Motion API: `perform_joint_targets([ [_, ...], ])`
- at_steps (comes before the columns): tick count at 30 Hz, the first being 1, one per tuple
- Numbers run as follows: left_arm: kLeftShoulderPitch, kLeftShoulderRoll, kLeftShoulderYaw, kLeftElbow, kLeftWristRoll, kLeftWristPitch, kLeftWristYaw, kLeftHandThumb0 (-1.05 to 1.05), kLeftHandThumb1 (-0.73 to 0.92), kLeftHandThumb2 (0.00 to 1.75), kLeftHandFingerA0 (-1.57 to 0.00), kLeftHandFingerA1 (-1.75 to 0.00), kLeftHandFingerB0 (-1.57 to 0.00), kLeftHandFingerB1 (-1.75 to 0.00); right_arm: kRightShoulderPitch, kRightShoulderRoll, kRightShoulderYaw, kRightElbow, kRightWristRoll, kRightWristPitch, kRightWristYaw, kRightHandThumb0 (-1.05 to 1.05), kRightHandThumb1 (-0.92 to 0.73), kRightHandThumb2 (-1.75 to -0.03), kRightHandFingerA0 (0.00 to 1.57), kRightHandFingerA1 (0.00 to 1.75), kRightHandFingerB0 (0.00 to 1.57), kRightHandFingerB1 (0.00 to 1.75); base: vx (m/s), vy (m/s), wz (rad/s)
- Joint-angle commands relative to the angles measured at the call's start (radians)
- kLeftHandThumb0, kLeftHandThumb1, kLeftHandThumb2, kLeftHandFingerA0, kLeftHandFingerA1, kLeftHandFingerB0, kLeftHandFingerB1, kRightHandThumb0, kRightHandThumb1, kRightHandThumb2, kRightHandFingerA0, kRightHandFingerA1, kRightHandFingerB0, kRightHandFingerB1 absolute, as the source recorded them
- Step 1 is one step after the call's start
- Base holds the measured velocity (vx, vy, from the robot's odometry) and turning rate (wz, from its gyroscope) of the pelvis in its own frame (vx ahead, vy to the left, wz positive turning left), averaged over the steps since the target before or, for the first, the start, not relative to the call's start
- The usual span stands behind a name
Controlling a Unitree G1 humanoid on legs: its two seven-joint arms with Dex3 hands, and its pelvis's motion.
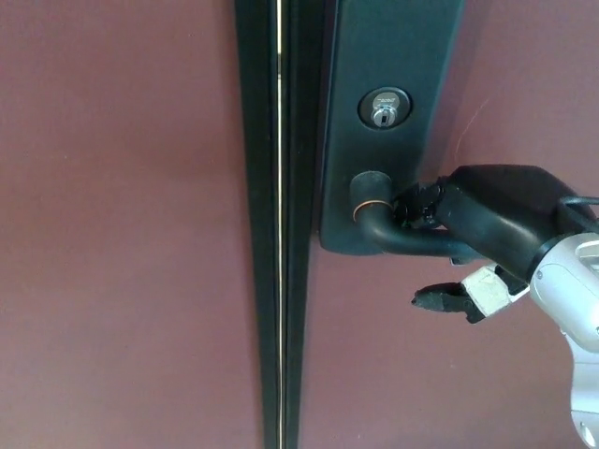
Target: The robot walks towards the door handle and put its right hand on it and twist the handle
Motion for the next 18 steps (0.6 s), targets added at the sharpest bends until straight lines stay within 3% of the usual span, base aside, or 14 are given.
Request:
perform_joint_targets([
  [1,0.002,0.009,0.002,0.000,0.007,-0.003,0.003,-0.31,0.59,0.57,-0.62,-0.45,-0.49,-0.39,0.044,0.004,0.024,0.033,0.029,-0.023,0.056,-0.49,-0.52,-0.56,0.86,0.85,0.78,0.55,0.00,0.000,0.00],
  [18,0.001,0.012,-0.004,-0.001,0.013,-0.003,0.003,-0.32,0.58,0.57,-0.63,-0.46,-0.48,-0.39,0.043,0.003,-0.002,0.025,0.036,-0.039,0.057,-0.46,-0.52,-0.56,0.85,0.86,0.78,0.56,0.00,0.000,0.00],
])
